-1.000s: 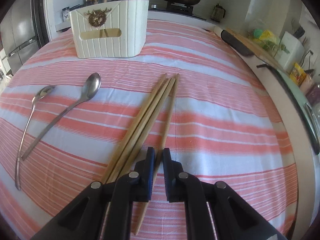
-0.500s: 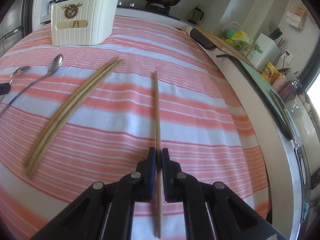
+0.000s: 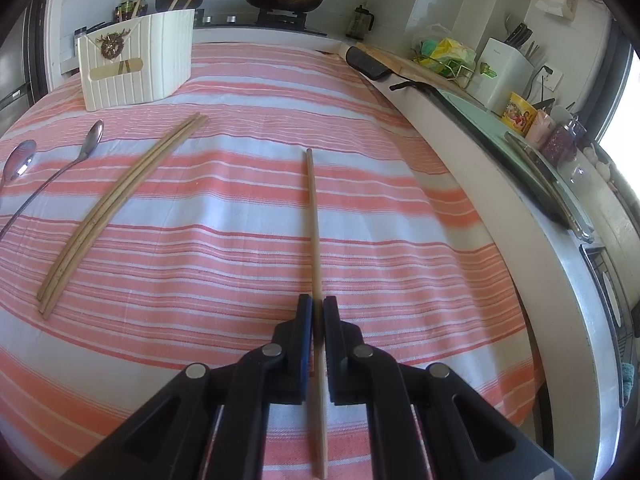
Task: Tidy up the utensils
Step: 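Close the right tool on one wooden chopstick while the left tool approaches a spoon, then lift the chopstick with the right tool while the left tool grasps the large spoon, then carry the spoon and chopstick to the cream holder and lower them inside, then open both tools to release the spoon and chopstick into the holder, then move both tools back over the remaining spoon and chopsticks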
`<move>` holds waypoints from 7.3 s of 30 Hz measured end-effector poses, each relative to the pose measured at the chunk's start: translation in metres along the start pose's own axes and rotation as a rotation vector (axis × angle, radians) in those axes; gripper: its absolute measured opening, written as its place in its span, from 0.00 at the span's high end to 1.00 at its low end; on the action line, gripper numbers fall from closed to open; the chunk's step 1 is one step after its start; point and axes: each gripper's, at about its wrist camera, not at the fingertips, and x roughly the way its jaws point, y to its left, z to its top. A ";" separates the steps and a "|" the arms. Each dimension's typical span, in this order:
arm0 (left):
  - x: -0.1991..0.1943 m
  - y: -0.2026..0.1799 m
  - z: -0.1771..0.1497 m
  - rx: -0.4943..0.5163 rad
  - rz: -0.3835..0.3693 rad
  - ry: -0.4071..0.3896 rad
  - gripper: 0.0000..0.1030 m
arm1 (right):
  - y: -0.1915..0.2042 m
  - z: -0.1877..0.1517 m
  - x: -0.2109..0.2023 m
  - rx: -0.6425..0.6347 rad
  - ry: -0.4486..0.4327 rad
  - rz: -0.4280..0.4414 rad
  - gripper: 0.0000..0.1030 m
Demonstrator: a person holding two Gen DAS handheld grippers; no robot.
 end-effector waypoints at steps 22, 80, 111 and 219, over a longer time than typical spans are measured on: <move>-0.009 0.036 -0.021 0.020 0.014 0.033 0.10 | -0.033 0.007 0.004 0.038 0.134 0.157 0.92; -0.177 0.040 0.062 0.014 -0.338 -0.427 0.60 | -0.038 0.122 -0.177 0.024 -0.523 0.409 0.95; -0.210 0.047 0.148 -0.010 -0.444 -0.481 0.60 | 0.003 0.195 -0.179 0.005 -0.582 0.476 0.95; -0.090 0.034 -0.057 -0.058 -0.189 -0.051 0.15 | 0.101 -0.040 -0.117 -0.082 -0.248 0.379 0.51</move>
